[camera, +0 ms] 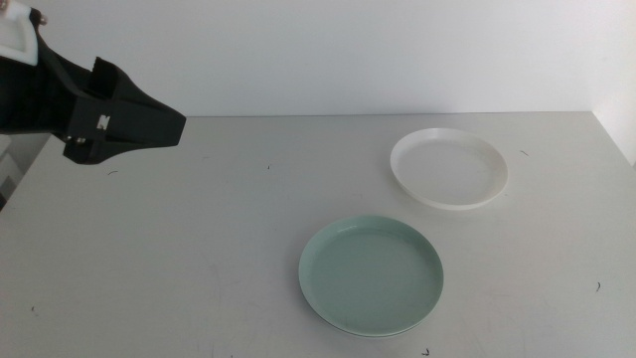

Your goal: Stack the three bowls on top of each other.

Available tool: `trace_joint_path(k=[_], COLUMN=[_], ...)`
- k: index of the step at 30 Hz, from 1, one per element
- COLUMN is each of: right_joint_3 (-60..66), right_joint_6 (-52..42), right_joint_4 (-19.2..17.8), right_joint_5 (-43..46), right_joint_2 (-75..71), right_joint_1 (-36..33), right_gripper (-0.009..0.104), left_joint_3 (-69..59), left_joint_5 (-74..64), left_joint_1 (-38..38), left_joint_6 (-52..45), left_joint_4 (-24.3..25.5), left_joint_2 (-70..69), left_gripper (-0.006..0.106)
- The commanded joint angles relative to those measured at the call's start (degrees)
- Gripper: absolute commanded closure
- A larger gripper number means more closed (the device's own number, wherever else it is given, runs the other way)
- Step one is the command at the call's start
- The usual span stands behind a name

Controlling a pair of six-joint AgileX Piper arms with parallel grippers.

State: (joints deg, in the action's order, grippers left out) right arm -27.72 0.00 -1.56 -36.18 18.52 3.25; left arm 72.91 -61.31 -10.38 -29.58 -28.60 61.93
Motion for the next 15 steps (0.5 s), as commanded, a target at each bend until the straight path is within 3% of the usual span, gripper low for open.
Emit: trace_joint_path(k=[1,10,15], right_joint_3=[-6.73,-25.92,-37.67], right_joint_6=[0.00,0.00,-1.74], right_joint_4=[1.56,2.91,6.99], right_joint_5=[-1.25,-17.28,-23.99], right_joint_2=[4.81,20.08,29.28], right_joint_1=[-0.12,-0.12,-0.12], right_gripper=[0.046,0.046,0.046], left_joint_3=[1.64,1.64,1.64], left_joint_5=[2.34,2.34,2.34], left_joint_1=[0.12,0.12,0.12], left_joint_6=[0.42,0.42,0.42], left_joint_4=[-2.00,-2.00,-2.00], left_joint_2=[-0.92,-0.92,-0.92], left_gripper=[-0.005,-0.005,-0.005])
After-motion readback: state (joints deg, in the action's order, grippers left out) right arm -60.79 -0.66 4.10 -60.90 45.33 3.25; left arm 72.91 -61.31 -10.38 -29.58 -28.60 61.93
